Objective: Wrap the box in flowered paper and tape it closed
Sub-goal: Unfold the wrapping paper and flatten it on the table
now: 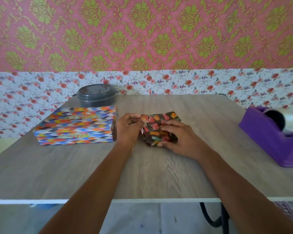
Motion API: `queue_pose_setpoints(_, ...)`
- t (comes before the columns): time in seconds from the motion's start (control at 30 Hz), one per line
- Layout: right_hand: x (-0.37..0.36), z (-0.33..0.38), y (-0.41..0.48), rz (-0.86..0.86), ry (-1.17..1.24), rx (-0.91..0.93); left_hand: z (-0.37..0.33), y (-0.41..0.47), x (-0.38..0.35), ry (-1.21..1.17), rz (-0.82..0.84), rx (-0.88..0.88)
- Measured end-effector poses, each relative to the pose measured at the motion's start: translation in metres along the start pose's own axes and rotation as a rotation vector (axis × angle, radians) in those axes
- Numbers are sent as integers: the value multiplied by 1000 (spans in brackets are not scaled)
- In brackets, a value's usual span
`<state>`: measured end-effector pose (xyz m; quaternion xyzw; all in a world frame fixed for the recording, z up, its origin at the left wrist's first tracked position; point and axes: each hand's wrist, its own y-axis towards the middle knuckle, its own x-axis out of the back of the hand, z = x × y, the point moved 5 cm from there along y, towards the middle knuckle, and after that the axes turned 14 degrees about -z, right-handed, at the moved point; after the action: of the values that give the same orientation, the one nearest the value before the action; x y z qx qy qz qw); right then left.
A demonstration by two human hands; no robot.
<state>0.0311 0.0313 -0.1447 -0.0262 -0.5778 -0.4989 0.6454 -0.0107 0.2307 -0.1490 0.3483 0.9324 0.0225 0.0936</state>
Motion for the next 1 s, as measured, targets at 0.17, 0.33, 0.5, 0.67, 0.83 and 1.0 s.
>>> queue_pose_setpoints(0.17, 7, 5, 7, -274, 122, 90, -9, -10, -10, -311, 222, 117)
queue_pose_setpoints(0.33, 20, -6, 9, -475, 338, -19, 2, -12, -19, -75, 177, 35)
queue_pose_setpoints(0.5, 14, -9, 11, -444, 467, -46, 5, -8, -17, -28, 183, 30)
queue_pose_setpoints(0.67, 14, -17, 11, -479, 529, -166, 0, -11, -19, 7, 192, -86)
queue_pose_setpoints(0.83, 18, -21, 10, -523, 594, -265, -29, -29, -15, 281, 43, -680)
queue_pose_setpoints(1.0, 18, -11, 11, -471, 586, -188, -30, -45, -27, 430, 170, -884)
